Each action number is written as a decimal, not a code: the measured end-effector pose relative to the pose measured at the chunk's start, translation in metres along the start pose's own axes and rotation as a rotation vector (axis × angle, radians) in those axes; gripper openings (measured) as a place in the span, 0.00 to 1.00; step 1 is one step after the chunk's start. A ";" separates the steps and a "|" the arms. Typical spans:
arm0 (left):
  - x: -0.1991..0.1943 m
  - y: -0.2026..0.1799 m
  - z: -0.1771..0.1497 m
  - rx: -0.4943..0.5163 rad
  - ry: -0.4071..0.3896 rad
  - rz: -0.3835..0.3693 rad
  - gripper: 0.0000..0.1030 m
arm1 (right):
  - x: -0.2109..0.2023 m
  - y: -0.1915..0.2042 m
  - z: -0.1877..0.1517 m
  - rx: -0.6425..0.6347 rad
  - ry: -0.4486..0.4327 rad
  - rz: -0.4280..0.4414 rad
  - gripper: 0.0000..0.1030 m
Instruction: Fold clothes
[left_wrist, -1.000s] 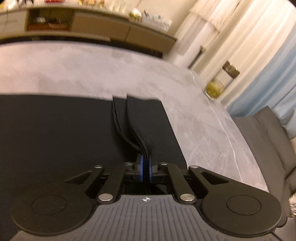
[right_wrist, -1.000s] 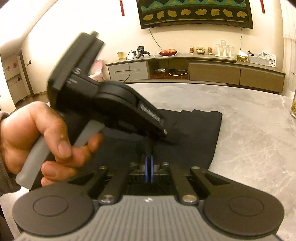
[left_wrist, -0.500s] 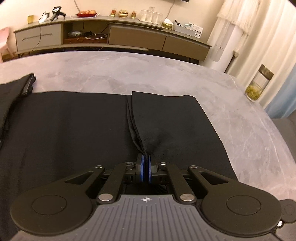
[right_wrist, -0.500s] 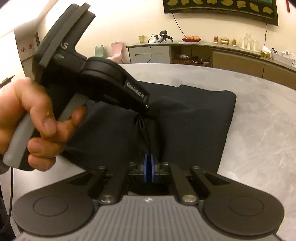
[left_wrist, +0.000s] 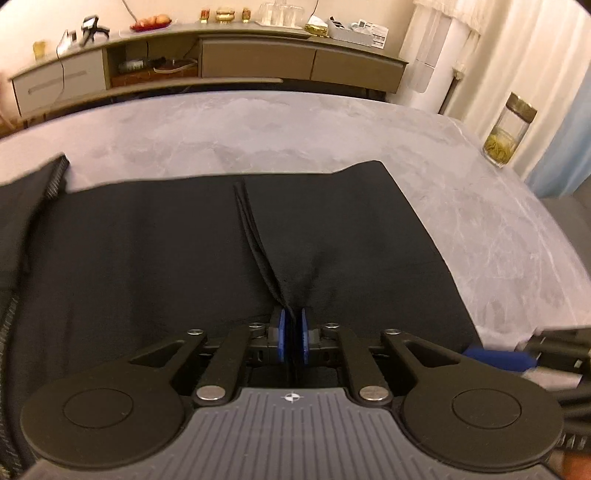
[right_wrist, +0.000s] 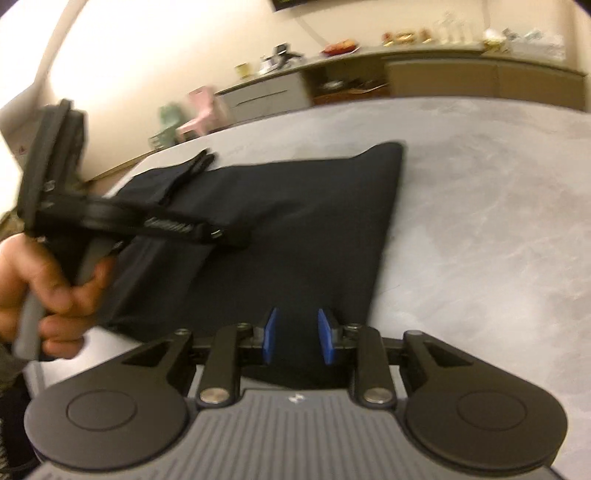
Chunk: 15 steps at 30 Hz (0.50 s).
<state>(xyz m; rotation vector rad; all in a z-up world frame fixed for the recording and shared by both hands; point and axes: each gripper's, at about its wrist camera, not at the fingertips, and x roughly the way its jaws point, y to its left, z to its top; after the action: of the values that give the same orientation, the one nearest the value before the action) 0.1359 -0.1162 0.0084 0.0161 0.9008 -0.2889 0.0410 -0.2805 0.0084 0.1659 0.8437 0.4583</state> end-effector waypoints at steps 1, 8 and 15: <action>-0.005 -0.002 0.000 0.012 -0.015 0.025 0.12 | -0.002 -0.001 0.001 0.004 -0.013 -0.023 0.24; -0.035 -0.026 0.012 0.032 -0.120 0.044 0.39 | 0.001 -0.003 -0.010 -0.031 -0.010 -0.177 0.44; -0.001 -0.092 0.049 0.191 -0.041 -0.084 0.72 | -0.006 0.025 -0.010 -0.179 -0.101 -0.149 0.06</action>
<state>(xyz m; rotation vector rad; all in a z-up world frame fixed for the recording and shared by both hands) 0.1492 -0.2103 0.0497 0.1488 0.8314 -0.4510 0.0215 -0.2611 0.0140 -0.0391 0.7067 0.3798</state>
